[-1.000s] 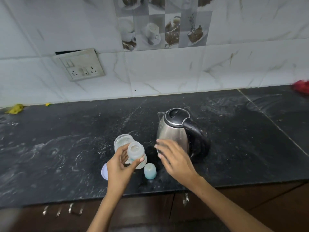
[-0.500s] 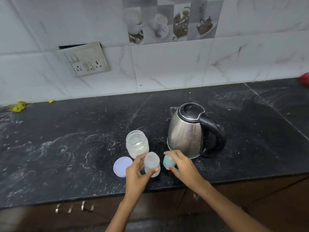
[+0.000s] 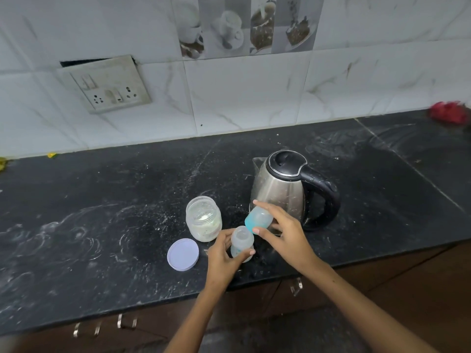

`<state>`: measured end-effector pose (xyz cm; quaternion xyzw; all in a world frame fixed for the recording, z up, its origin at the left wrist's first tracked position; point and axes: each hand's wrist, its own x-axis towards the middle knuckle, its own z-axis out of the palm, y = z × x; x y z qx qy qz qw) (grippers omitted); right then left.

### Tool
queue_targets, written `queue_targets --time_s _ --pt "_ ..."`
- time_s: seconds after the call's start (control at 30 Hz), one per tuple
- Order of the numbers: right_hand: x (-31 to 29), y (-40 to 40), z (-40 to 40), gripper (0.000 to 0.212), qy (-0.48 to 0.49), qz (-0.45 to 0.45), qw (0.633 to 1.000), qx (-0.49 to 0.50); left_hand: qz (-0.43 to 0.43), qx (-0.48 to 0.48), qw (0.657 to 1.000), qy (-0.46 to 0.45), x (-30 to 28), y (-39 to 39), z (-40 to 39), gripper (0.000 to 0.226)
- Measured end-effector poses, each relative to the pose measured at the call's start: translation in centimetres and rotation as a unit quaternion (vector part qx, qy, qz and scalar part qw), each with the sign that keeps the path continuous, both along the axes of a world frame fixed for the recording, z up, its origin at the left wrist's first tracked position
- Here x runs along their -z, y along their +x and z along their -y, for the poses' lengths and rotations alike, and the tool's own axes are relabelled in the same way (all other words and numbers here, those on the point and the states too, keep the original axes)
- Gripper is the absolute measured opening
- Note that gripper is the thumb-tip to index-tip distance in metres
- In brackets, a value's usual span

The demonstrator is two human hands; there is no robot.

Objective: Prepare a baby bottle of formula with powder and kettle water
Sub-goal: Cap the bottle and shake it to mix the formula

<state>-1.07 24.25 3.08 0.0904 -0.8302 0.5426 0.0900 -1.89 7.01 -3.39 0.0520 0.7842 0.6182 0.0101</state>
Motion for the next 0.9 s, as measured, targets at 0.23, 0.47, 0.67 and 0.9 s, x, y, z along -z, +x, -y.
queue_targets --time_s 0.23,0.47,0.67,0.9 --pt "-2.7 -1.5 -0.7 0.054 -0.085 0.114 0.987 -0.074 -0.006 0.038 0.999 0.038 -2.9 -0.3 0.7 0.055" --pt "-6.3 -3.2 -0.9 0.053 -0.059 0.129 0.975 -0.173 -0.022 0.093 0.994 0.044 -6.5 -1.1 0.9 0.049" --pt "-9.4 -4.4 -1.1 0.05 0.013 0.125 0.966 -0.227 -0.034 0.101 0.993 0.049 -7.6 -1.7 0.7 0.045" --pt "-8.9 -3.9 1.4 0.065 0.287 0.074 0.955 0.028 -0.055 0.093 0.993 0.051 -7.8 -1.6 0.2 0.044"
